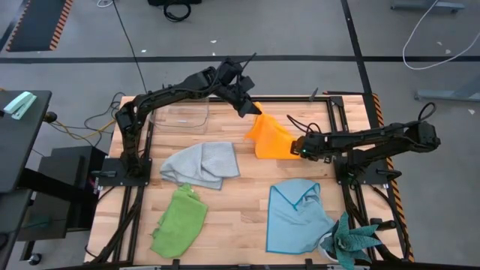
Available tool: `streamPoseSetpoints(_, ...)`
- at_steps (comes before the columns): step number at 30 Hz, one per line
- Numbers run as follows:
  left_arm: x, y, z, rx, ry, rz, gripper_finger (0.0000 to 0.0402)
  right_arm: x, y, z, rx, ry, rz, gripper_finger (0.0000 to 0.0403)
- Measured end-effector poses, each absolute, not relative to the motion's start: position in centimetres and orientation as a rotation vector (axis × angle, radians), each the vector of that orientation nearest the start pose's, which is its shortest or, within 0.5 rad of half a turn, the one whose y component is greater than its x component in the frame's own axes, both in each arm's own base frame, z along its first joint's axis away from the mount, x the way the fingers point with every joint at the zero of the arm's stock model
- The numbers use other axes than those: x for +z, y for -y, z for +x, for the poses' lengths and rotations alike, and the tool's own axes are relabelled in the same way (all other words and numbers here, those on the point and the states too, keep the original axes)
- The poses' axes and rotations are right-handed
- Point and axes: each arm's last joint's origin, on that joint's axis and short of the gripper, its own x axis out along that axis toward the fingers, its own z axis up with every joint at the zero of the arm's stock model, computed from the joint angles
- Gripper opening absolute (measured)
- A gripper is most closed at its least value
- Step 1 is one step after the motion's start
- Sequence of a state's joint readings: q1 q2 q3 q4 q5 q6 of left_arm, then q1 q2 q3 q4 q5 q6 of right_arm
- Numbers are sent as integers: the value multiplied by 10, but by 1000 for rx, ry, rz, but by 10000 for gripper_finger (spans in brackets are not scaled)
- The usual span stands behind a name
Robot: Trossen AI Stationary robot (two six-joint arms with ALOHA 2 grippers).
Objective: Fold microfiber towels
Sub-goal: Fold the orange microfiber cloth
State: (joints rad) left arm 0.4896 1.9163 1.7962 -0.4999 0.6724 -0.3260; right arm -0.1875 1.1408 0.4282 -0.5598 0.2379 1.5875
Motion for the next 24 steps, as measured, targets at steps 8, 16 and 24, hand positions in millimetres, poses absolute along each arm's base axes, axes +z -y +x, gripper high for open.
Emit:
streamPoseSetpoints(8, 330, -188, 391, -90, -548, -658, 39, 138, 38, 161, -1267, -665, 1233, 13)
streamPoseSetpoints(16, 329, -193, 388, -84, -542, -630, 28, 148, 28, 172, -1178, -609, 1188, 5)
streamPoseSetpoints(24, 315, -197, 376, 66, -709, -500, 45, 159, 27, 179, -1155, -578, 1120, 3)
